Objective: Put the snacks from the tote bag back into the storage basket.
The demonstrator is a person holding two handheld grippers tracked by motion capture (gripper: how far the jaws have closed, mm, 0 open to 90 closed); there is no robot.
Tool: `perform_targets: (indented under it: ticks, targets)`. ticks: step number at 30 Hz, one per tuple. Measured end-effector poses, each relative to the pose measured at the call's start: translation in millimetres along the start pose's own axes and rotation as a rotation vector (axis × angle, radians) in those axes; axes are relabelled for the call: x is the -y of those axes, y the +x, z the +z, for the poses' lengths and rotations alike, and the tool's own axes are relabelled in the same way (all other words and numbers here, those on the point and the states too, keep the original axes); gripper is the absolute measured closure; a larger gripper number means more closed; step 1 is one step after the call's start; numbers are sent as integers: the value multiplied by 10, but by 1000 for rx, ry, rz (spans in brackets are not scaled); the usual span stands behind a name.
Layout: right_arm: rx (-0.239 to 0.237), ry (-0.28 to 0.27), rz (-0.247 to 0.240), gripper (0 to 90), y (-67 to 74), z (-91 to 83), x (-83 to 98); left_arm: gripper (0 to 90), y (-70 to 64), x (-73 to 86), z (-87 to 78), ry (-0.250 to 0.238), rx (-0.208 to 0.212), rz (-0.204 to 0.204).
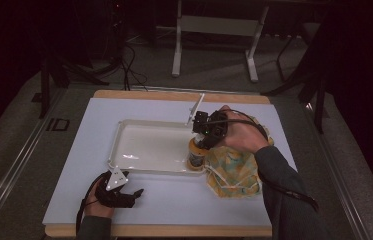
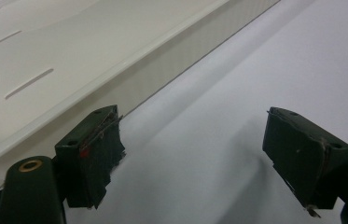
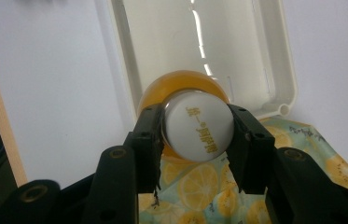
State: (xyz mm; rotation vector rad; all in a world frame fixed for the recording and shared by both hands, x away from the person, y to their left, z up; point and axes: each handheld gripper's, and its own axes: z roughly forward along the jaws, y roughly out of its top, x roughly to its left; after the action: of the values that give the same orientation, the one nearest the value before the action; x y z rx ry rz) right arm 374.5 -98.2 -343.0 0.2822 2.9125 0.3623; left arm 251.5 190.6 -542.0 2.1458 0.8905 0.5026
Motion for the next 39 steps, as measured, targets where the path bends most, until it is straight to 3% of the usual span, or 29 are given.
perform_targets:
  ticks: [18, 26, 31, 39]
  targets:
    - [-28, 52, -14, 589, 32, 143, -13, 195, 1, 0, 2, 0, 1, -4]
    - [-37, 52, 11, 587, 25, 180, -81, 194, -1, 0, 4, -1, 1, -4]
    - [-34, 57, 2, 584, 41, 185, -105, 195, -1, -1, 4, 1, 0, -2]
    - [-35, 49, -4, 512, 58, 228, -116, 195, -2, -1, 5, 1, 1, -3]
